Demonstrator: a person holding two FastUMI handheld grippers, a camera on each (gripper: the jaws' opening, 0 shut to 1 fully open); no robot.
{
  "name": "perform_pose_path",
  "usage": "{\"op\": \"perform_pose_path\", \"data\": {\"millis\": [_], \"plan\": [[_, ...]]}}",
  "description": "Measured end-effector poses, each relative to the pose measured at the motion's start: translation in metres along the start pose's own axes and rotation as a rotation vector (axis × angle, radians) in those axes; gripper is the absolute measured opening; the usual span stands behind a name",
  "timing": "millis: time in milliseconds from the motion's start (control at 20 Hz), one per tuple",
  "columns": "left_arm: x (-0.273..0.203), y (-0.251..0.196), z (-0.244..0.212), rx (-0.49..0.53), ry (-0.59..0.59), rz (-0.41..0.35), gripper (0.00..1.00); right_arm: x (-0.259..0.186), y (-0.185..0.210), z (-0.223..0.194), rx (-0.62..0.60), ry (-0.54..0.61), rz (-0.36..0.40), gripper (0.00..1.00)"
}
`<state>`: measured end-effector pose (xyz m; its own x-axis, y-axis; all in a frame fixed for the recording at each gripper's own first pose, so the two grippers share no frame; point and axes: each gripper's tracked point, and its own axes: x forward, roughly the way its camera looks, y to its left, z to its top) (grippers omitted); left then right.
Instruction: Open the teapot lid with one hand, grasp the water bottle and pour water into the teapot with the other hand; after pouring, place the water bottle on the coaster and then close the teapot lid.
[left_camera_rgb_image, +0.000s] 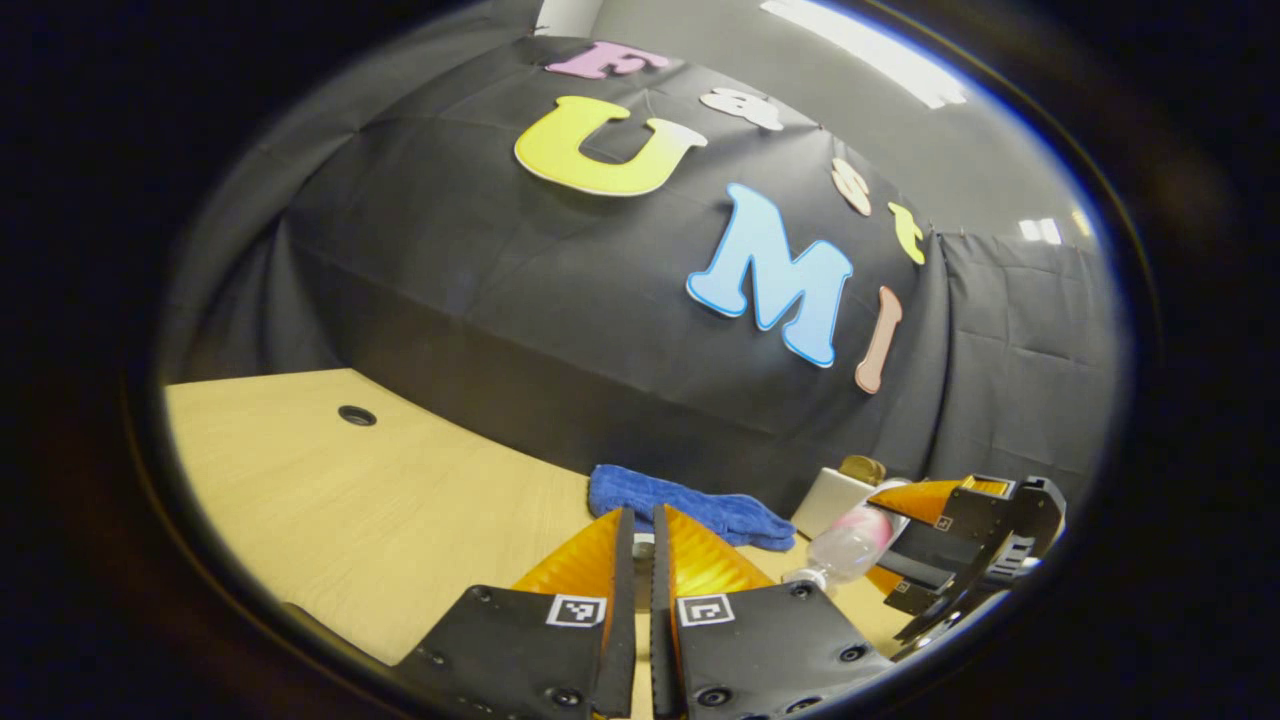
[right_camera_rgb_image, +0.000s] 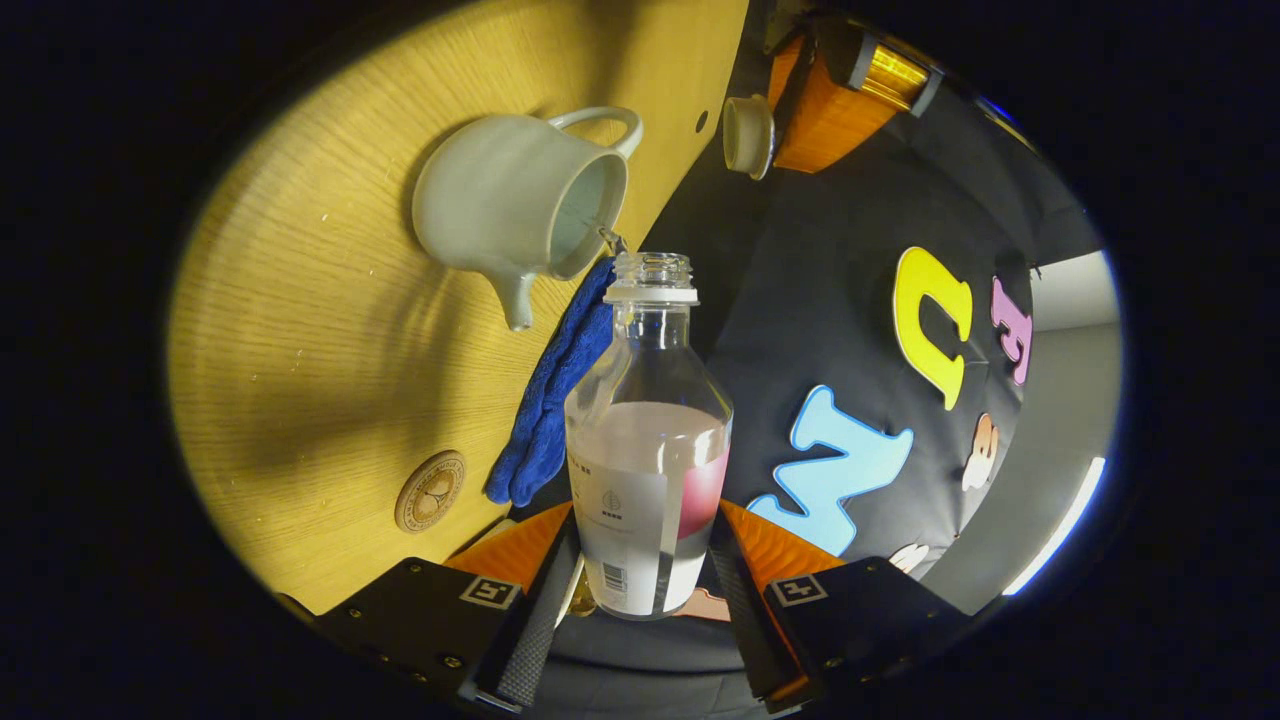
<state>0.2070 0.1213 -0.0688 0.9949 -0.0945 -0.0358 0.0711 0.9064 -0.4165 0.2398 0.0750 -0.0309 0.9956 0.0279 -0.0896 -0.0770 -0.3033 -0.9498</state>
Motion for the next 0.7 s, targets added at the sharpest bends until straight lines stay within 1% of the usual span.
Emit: {"op": "perform_pose_path", "data": {"millis": [150,300,500,700], "plan": [[0.002,0.003,-0.003,-0.021,0.002,0.001,0.12,-0.002,-0.006,0.007,-0.070,-0.009,-0.034,0.76],[0.004,0.004,-0.005,-0.033,0.005,0.002,0.12,0.000,-0.009,0.013,-0.108,-0.020,-0.044,0.76],[0.005,0.005,-0.007,-0.043,0.012,0.000,0.12,-0.001,-0.025,0.018,-0.186,-0.026,-0.093,0.76],[0.004,0.004,-0.011,-0.050,0.018,-0.004,0.12,-0.001,-0.029,0.018,-0.223,-0.026,-0.116,0.75]]}}
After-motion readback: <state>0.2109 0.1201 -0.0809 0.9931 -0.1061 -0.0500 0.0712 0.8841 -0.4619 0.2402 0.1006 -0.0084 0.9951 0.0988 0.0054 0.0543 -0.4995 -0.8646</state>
